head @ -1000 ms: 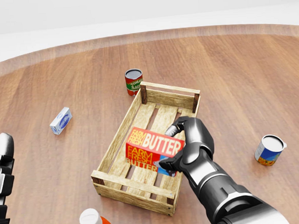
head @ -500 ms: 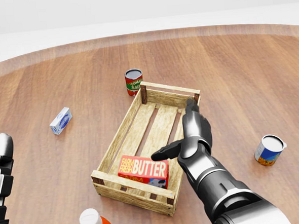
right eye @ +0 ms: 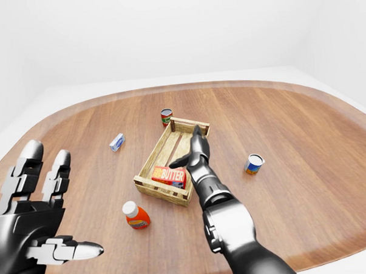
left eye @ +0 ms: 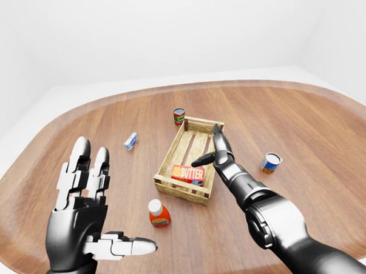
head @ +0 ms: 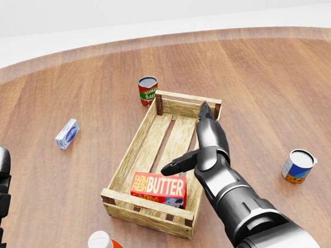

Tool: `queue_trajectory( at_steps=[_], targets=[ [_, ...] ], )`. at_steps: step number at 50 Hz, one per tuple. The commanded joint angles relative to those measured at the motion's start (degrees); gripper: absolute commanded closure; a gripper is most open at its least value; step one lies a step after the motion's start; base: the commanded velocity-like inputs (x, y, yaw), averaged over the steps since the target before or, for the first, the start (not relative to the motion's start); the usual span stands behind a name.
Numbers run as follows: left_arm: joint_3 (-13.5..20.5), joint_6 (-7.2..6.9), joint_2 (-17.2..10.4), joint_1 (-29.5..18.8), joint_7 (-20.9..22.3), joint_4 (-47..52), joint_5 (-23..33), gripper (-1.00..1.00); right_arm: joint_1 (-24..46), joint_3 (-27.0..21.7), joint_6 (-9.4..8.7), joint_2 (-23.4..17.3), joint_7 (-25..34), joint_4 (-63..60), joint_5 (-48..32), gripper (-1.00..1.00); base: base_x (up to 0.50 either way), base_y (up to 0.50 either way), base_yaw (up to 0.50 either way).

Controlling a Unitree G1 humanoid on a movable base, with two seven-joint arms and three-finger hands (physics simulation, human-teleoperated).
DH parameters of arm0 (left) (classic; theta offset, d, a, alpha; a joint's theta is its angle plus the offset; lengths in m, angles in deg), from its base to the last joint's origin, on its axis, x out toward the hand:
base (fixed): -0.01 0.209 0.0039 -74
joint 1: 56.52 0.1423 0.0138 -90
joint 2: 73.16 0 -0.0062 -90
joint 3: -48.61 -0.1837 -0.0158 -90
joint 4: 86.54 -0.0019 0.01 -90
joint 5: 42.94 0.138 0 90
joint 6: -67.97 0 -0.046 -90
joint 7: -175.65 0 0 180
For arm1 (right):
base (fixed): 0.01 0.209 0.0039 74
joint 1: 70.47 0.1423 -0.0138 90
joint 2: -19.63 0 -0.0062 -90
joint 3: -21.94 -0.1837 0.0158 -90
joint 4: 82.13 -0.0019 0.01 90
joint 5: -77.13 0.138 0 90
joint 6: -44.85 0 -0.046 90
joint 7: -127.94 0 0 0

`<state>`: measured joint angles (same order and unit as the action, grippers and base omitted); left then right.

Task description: Pick up the butter and put it in the tray.

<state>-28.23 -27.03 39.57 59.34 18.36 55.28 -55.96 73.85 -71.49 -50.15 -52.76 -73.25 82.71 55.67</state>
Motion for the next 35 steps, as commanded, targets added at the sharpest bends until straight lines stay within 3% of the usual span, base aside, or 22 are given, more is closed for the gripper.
queue_trajectory(
  at_steps=[1,7,14,22,35],
  targets=[
    [-0.22,0.00,0.55,0.83,0.89,-0.87,0.35,-1.00,-2.29,2.29,0.00,-2.18,9.85,-13.99,3.43,-1.00,0.00,0.00,0.00],
    [-0.25,0.00,0.08,0.20,0.01,0.65,0.35,-1.00,-15.53,5.80,0.00,-4.32,21.25,-52.63,0.37,-1.00,0.00,0.00,0.00],
    [-0.63,0.00,0.31,1.23,0.35,1.12,0.42,-1.00,-26.31,6.80,0.00,-4.30,29.65,-78.82,-4.38,-1.00,0.00,0.00,0.00],
    [-0.89,0.00,0.70,1.99,1.12,0.05,0.60,-1.00,-35.59,7.20,0.00,-4.02,35.90,-101.13,-7.82,-1.00,0.00,0.00,0.00],
    [0.35,0.00,0.70,1.23,1.25,1.91,-0.27,-1.00,-57.74,10.88,0.00,-2.83,33.44,-118.78,-9.36,-1.00,0.00,0.00,0.00]
  ],
)
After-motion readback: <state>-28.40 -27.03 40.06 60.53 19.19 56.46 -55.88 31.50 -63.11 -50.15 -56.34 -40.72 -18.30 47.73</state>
